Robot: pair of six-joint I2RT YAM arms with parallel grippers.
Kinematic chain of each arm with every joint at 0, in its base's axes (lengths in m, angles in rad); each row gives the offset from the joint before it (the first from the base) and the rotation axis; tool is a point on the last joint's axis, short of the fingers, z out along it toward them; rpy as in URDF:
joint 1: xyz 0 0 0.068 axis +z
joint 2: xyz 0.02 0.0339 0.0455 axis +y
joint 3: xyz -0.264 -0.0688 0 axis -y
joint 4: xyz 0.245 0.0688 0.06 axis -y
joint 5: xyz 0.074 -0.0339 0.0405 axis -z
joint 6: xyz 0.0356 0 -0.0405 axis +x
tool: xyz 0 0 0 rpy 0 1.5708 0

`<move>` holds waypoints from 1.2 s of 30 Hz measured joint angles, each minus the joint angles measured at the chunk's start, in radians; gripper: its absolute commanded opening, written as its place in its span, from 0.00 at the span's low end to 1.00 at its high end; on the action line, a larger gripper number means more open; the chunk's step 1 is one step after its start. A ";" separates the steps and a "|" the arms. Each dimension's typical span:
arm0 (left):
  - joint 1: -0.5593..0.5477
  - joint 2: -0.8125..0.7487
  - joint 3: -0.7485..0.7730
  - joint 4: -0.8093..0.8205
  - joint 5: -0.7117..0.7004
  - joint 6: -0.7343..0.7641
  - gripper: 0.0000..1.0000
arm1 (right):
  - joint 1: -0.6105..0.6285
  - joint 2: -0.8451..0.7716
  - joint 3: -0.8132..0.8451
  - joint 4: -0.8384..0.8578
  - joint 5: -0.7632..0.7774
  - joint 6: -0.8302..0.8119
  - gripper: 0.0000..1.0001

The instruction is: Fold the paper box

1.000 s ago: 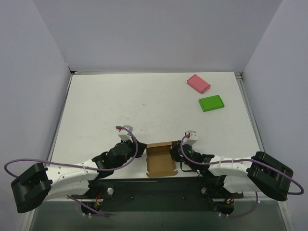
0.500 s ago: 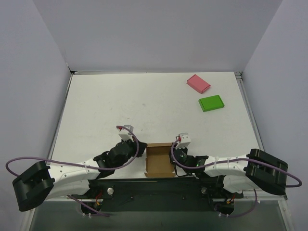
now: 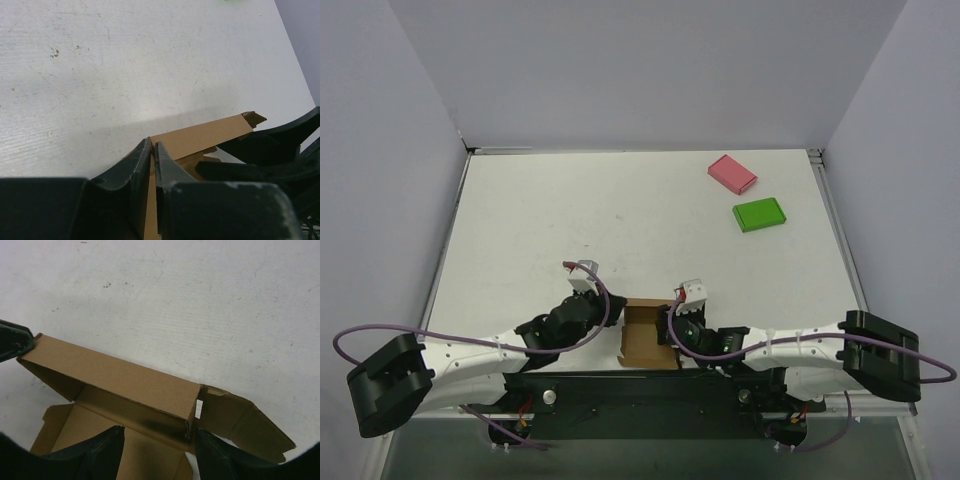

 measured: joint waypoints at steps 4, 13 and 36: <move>-0.004 -0.009 0.013 -0.037 -0.016 0.020 0.18 | 0.023 -0.114 0.001 -0.059 0.017 -0.014 0.64; -0.004 -0.040 0.021 -0.090 -0.043 0.084 0.18 | 0.000 -0.450 0.005 -0.188 0.044 -0.129 0.75; -0.006 0.004 0.060 -0.102 -0.037 0.132 0.17 | -0.705 -0.385 -0.260 0.166 -0.829 -0.103 0.74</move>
